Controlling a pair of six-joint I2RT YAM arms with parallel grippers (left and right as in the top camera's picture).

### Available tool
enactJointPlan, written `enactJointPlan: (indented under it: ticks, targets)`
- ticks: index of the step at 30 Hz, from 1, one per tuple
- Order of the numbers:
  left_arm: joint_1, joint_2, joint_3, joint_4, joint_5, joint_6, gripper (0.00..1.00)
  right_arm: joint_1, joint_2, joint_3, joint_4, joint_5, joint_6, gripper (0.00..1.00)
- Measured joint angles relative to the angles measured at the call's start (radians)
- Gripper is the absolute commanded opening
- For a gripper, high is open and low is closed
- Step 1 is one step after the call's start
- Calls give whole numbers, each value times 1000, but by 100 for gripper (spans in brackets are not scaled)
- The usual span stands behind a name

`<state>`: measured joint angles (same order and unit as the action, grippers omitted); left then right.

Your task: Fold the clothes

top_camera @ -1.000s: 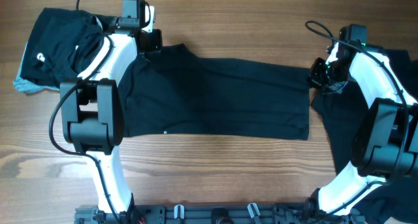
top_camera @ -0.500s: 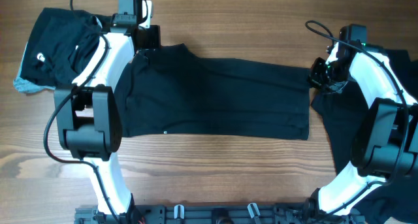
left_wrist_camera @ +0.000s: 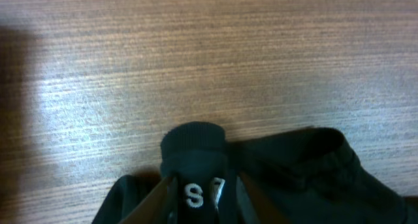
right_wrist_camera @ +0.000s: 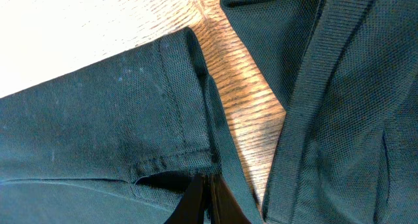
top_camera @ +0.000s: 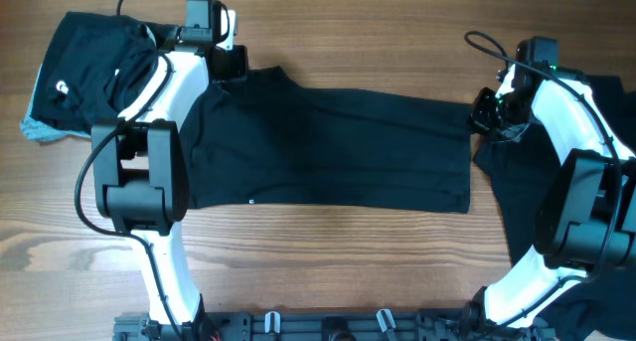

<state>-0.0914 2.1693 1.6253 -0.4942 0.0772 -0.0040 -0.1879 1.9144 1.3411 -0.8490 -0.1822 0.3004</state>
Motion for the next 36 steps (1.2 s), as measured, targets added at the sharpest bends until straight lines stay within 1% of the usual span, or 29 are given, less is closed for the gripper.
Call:
enactJointPlan:
  ticks: [4,7,10,13,15,21,27,30,33,36]
  targets:
    - [0,0,0,2,0,-2,4,0,0,0,1,0,0,4]
    - [0,-8,0,-25,0,-2,4,0,-4,0,13,0,0,4]
    - [0,-58,0,-51,0,-2,4,0,-43,0,16,0,0,4]
    - [3,-146,0,-90,-9,-2,4,0,-119,0,14,0,0,4]
    - [6,-190,2,-141,-24,-2,4,0,-152,0,-5,0,0,4]
    - [19,-197,2,-304,-29,-10,4,0,-153,0,-71,0,0,4]
    - [64,-229,1,-534,-35,-38,4,0,-153,0,-146,1,0,4]
    - [68,-245,1,-615,-38,-39,4,0,-153,0,-162,27,0,4]
    - [67,-245,1,-659,-54,-39,4,0,-153,0,-169,101,21,5]
    - [67,-245,1,-694,-72,-40,4,0,-153,0,-169,135,28,5]
